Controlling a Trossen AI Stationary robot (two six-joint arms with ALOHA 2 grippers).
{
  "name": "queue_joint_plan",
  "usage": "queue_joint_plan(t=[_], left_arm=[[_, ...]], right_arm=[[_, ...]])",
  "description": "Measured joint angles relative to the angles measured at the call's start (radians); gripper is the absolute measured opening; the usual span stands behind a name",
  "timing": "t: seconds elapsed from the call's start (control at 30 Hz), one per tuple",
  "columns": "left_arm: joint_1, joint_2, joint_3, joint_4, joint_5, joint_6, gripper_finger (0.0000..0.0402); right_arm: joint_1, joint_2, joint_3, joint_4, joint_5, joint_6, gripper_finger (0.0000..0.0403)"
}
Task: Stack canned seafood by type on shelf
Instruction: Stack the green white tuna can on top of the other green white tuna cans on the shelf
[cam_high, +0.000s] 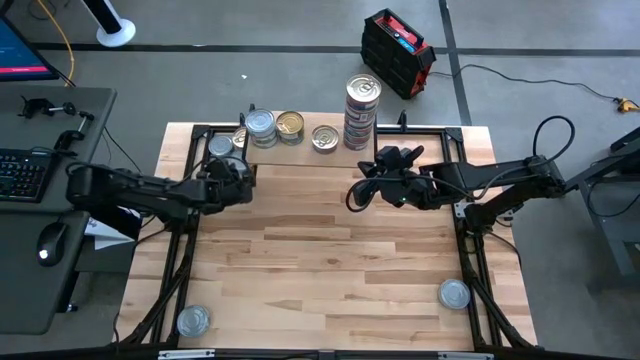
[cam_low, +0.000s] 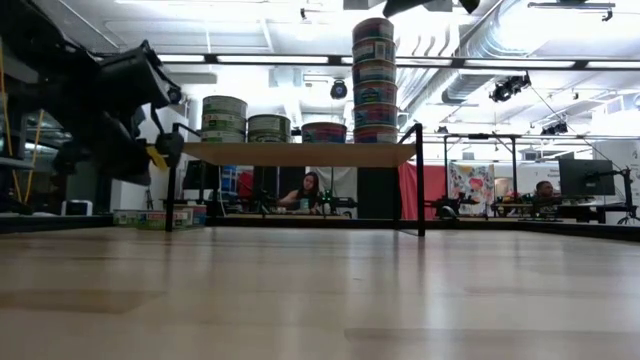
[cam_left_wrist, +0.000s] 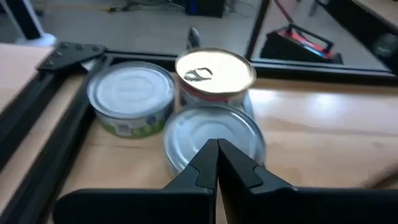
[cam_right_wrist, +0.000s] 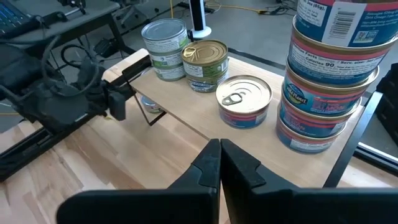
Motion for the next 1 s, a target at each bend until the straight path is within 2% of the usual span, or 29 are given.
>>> queue_joint_plan(t=[0.33, 0.47, 0.8, 1.0], left_arm=[[0.099, 0.129, -0.001, 0.264, 0.002, 0.236, 0.0], [0.117, 0.192, -0.001, 0.29, -0.009, 0.308, 0.0], [0.142, 0.302, 0.0, 0.298, -0.007, 0.12, 0.0], [0.142, 0.328, -0.001, 0.317, 0.051, 0.119, 0.0]], right_arm=[[0.0, 0.0, 0.0, 0.036, 0.0, 0.0, 0.0], [0.0, 0.0, 0.0, 0.037, -0.001, 0.0, 0.0], [0.0, 0.0, 0.0, 0.04, -0.006, 0.018, 0.0], [0.0, 0.0, 0.0, 0.041, -0.008, 0.018, 0.0]])
